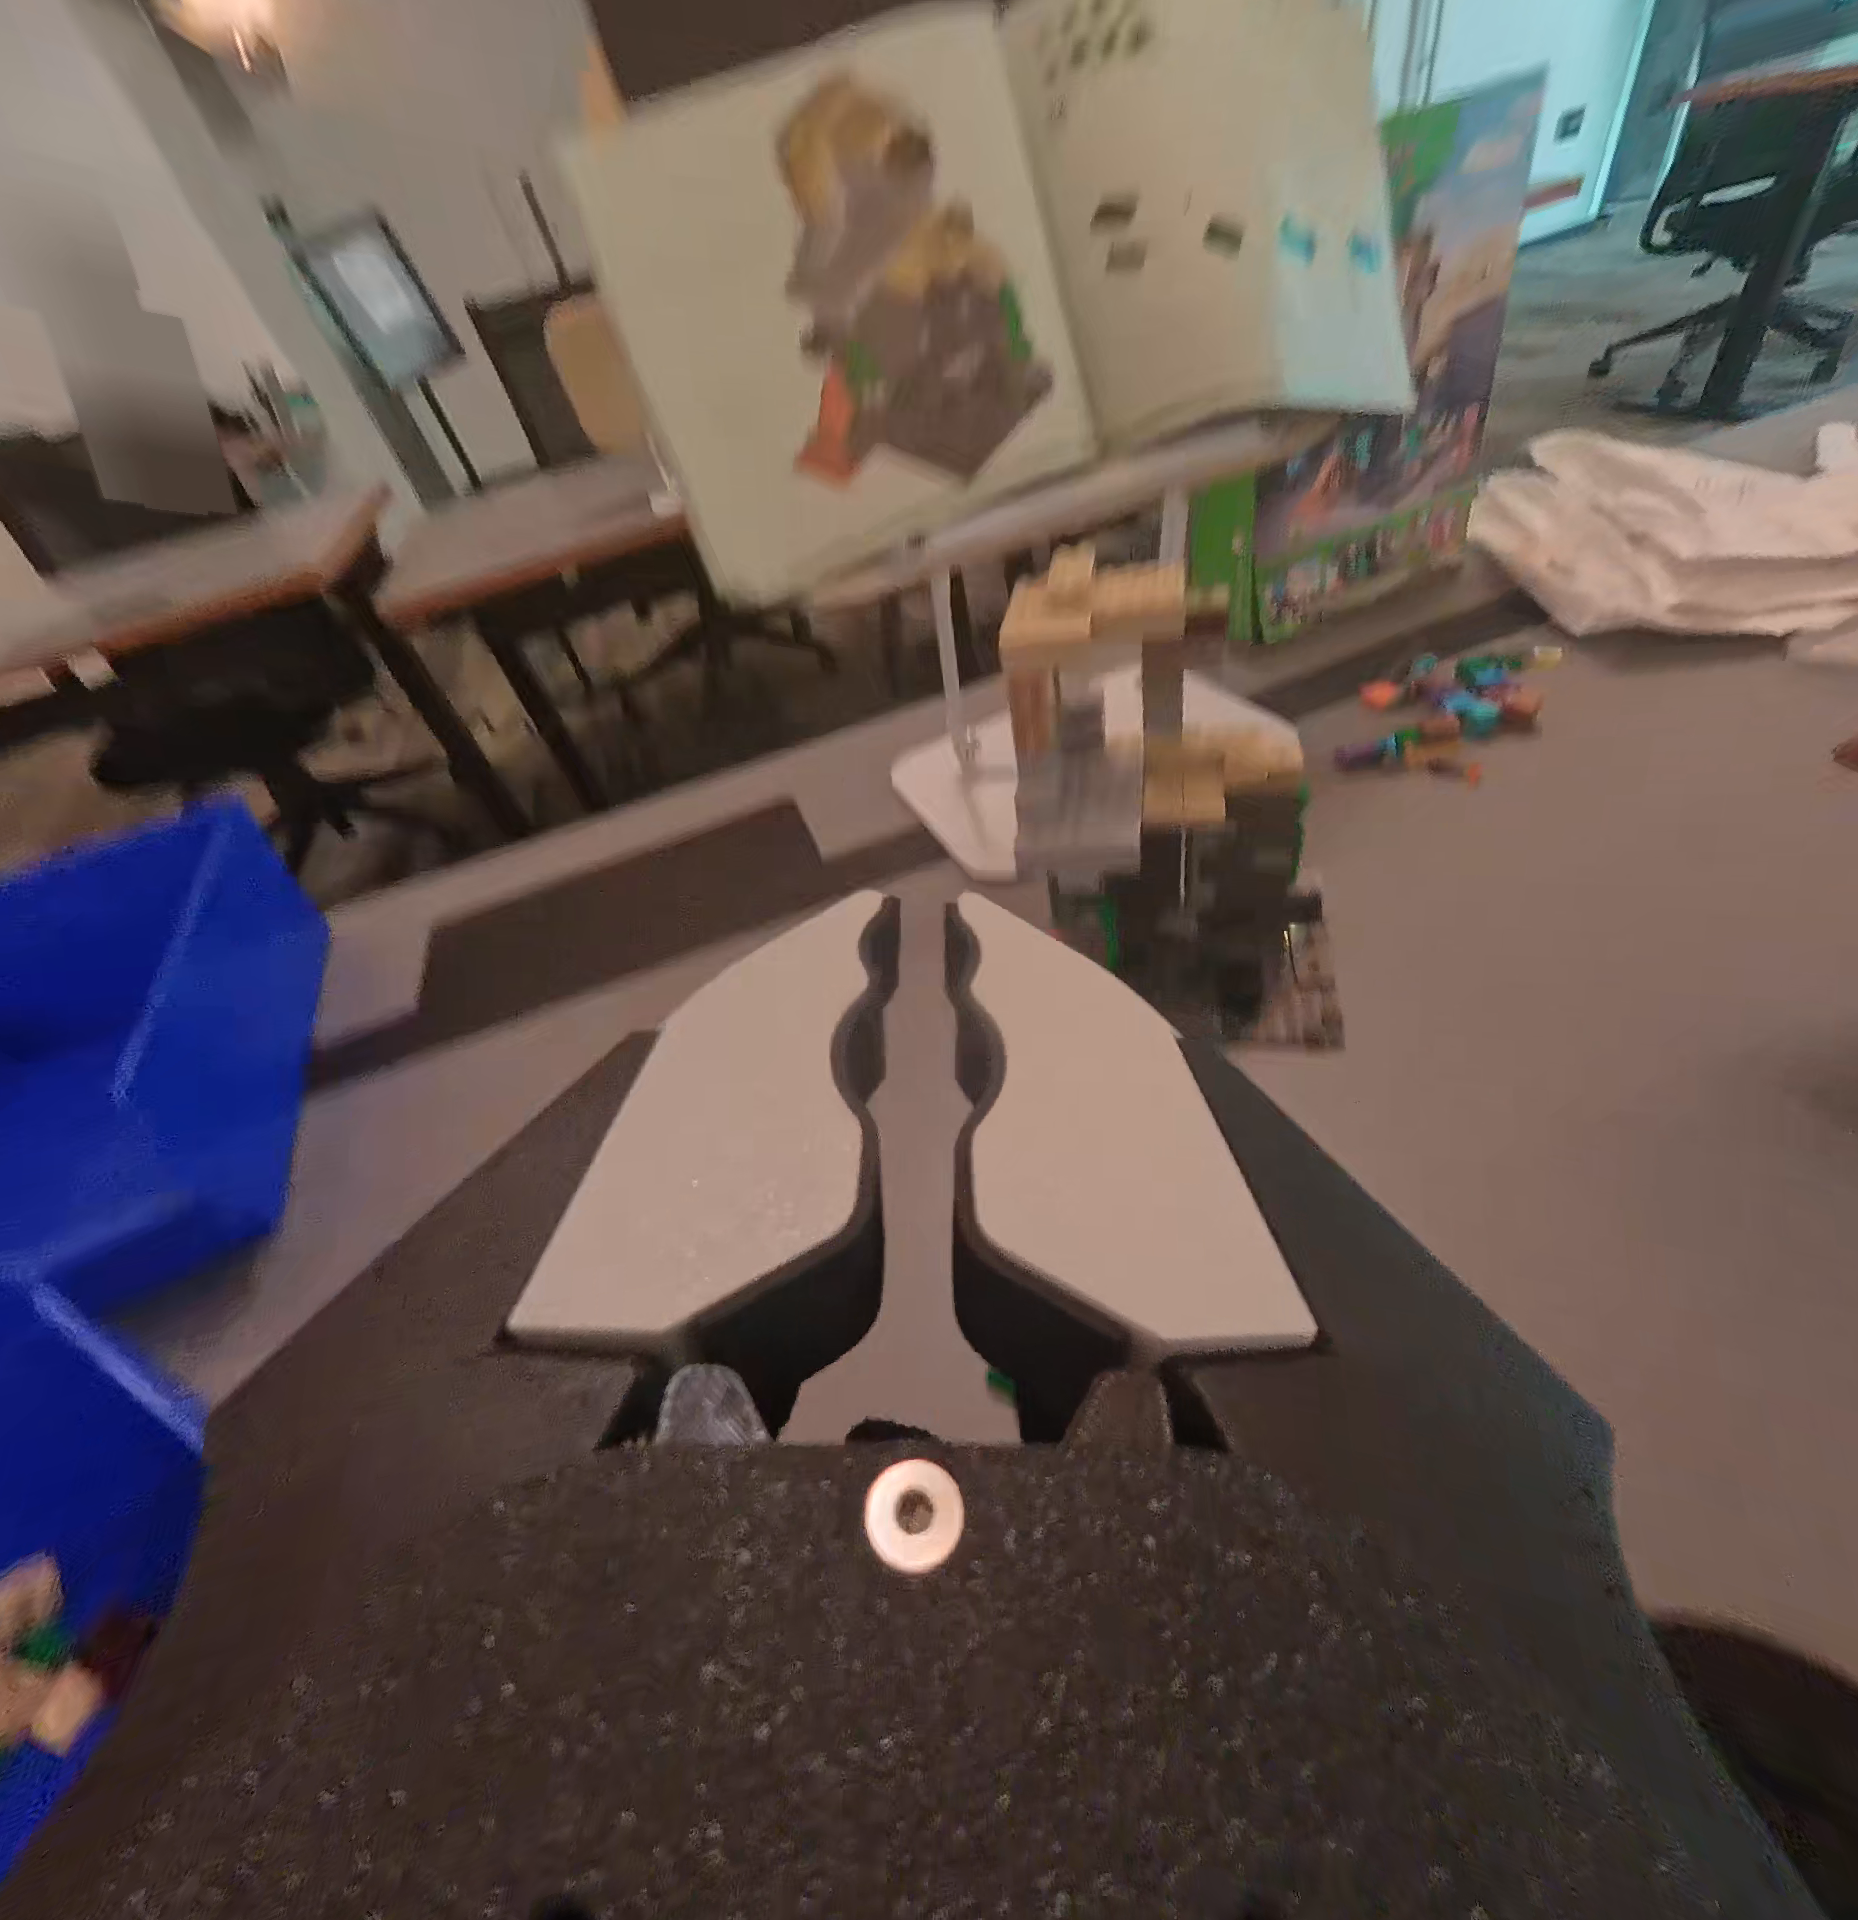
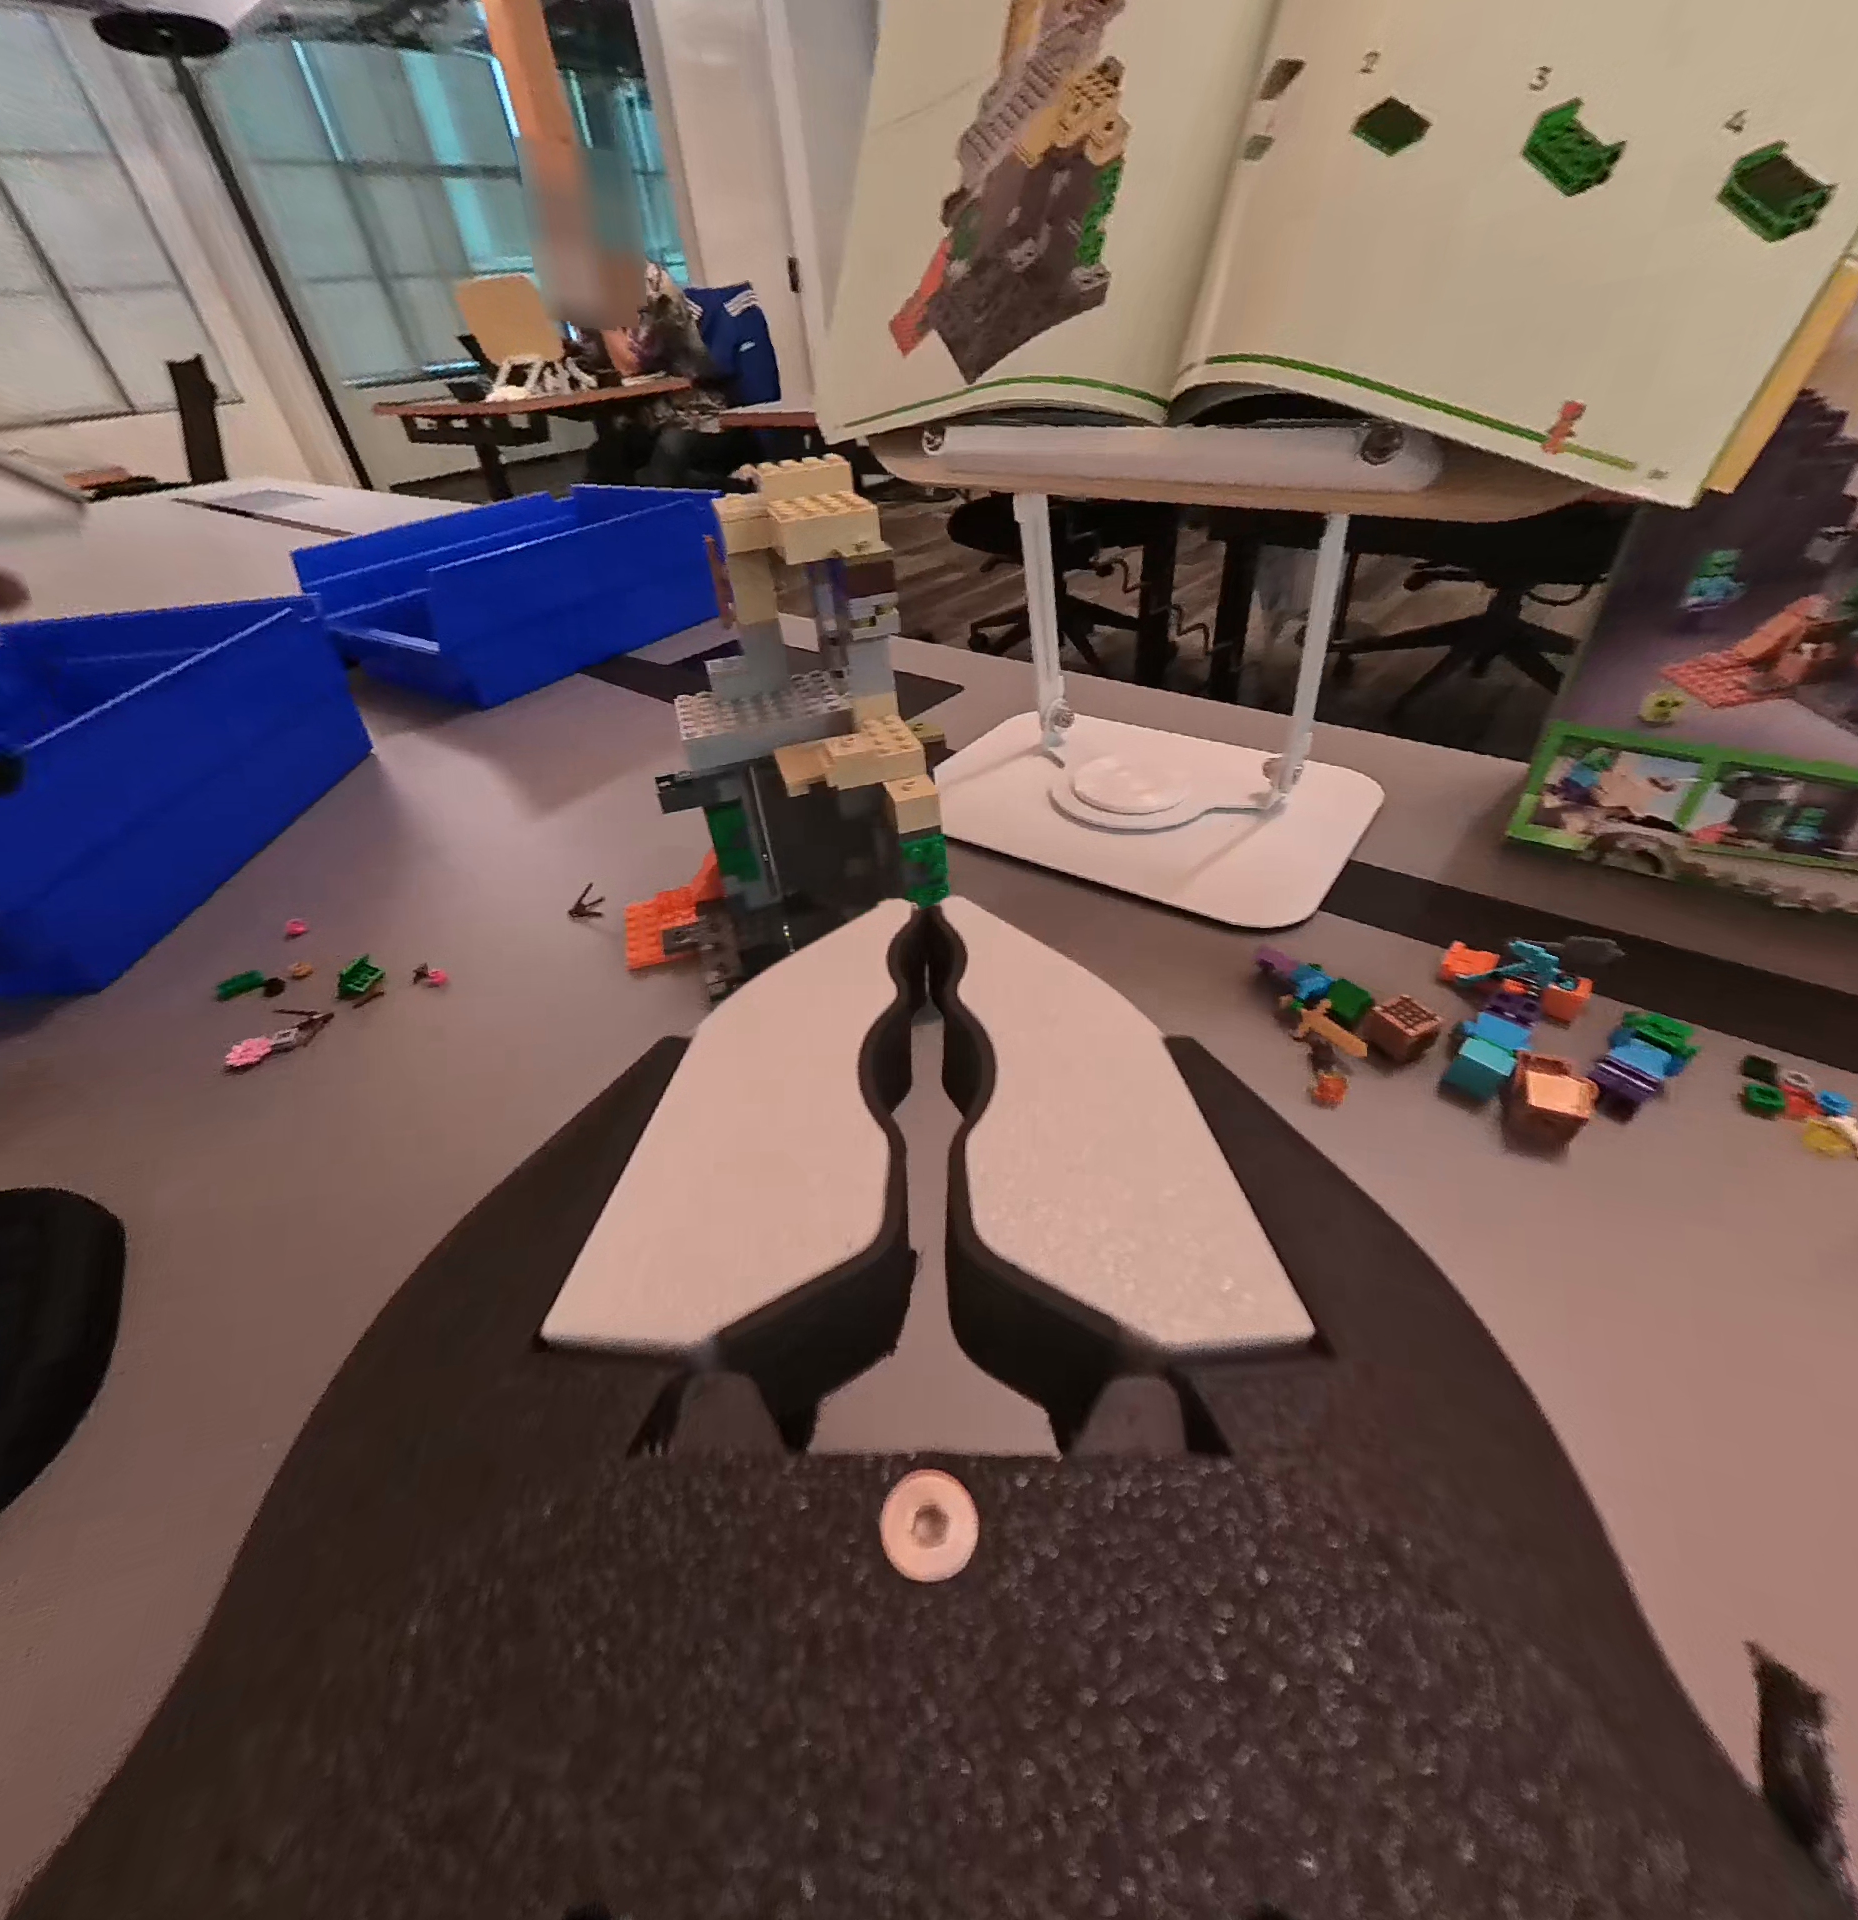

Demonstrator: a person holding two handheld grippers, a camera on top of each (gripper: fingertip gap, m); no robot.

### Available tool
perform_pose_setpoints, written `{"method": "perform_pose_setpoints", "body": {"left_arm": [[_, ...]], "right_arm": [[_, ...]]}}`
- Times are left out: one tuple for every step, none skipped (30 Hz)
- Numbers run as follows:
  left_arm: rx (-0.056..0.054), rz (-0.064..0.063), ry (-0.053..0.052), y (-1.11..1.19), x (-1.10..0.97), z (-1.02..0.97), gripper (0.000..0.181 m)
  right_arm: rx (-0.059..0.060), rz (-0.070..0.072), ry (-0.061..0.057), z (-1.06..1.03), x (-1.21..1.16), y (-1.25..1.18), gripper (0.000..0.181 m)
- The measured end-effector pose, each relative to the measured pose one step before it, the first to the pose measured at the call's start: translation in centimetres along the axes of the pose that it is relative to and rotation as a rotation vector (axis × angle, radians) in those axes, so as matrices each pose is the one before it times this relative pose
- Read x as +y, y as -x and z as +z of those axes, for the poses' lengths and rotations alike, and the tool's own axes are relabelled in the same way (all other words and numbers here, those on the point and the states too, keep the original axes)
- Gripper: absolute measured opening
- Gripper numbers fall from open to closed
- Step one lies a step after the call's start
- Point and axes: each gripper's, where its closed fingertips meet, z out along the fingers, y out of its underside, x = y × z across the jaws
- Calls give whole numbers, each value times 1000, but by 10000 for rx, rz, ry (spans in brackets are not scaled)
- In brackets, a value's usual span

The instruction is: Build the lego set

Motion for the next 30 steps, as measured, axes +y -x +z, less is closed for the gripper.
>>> {"method": "perform_pose_setpoints", "body": {"left_arm": [[117, -421, 439, 144, 1833, -784, 8], [86, -355, 329, 89, 1662, -618, 9], [30, -206, 370, 111, 1607, -428, 9], [89, -76, 485, 4, 1650, -231, 9], [170, -19, 544, -156, 1608, -51, 9], [167, -17, 481, -194, 1428, 92, 10], [151, 0, 455, -221, 1294, 210, 11], [98, 37, 425, -166, 1163, 279, 12], [111, 96, 417, -228, 1044, 339, 12], [103, 138, 383, -267, 897, 365, 12], [181, 188, 363, -422, 790, 393, 12], [246, 183, 339, -543, 657, 401, 12], [272, 126, 257, -593, 465, 423, 12], [330, 76, 266, -671, 425, 461, 12], [272, 52, 291, -548, 422, 518, 12], [100, 58, 260, -251, 347, 524, 14], [42, 65, 242, -145, 306, 497, 16], [139, 34, 196, -241, 214, 413, 18], [169, -41, 109, -265, 88, 346, 19], [51, -76, -2, -59, -84, 239, 20], [-20, -59, -31, 86, -114, 82, 18], [-91, -69, 52, 228, -3, 34, 17], [-108, -29, 73, 234, 59, 28, 16], [-32, 1, -24, 87, -32, 18, 15], [-59, -10, 3, 91, -1, 28, 16], [-63, 23, 36, 43, 59, 28, 19], [-76, 43, 105, 41, 166, 40, 21], [14, 25, -59, -101, -61, -25, 21], [13, 28, -5, -100, 17, 20, 20], [-22, 14, -33, -20, -33, 26, 21]], "right_arm": [[-96, -36, 26, 93, 168, 279, 0], [-79, -46, 110, 144, 314, 230, 0], [-50, -39, 132, 176, 382, 161, 0], [-60, -22, 121, 172, 382, 143, 0], [-77, 0, 121, 152, 381, 161, 0], [-69, 22, 126, 132, 344, 120, 0], [-56, 32, 111, 96, 297, 87, 0], [-50, 35, 89, 60, 224, 61, 0], [-38, 43, 71, 33, 186, 35, 0], [-23, 46, 47, -4, 142, 3, 0], [-20, 41, 46, 3, 138, -12, 0], [-19, 35, 62, -1, 176, -42, 0], [-8, 35, 60, -5, 175, -49, 0], [-10, 46, 52, 1, 181, -68, 0], [-24, 69, 47, -1, 153, -46, 0], [-44, 93, 43, 18, 153, -7, 0], [-57, 103, 47, 16, 135, 11, 0], [-59, 92, 45, 9, 115, 28, 0], [-43, 66, 26, 2, 78, 16, 0], [-26, 41, 6, -10, 20, 5, 0], [-20, 29, 2, -5, 17, 2, 0], [-26, 32, 7, 1, 0, 13, 0], [-39, 42, 10, 9, 13, 42, 0], [-49, 46, 11, 10, 16, 71, 0], [-45, 33, 6, -2, 17, 80, 0], [-22, 9, 5, -1, 8, 49, 0], [-8, -10, 4, 3, 9, 31, 0], [-15, -8, 9, 12, 12, 39, 0], [-19, 5, 15, 24, 33, 34, 0], [-17, 10, 19, 23, 48, 33, 0]]}}
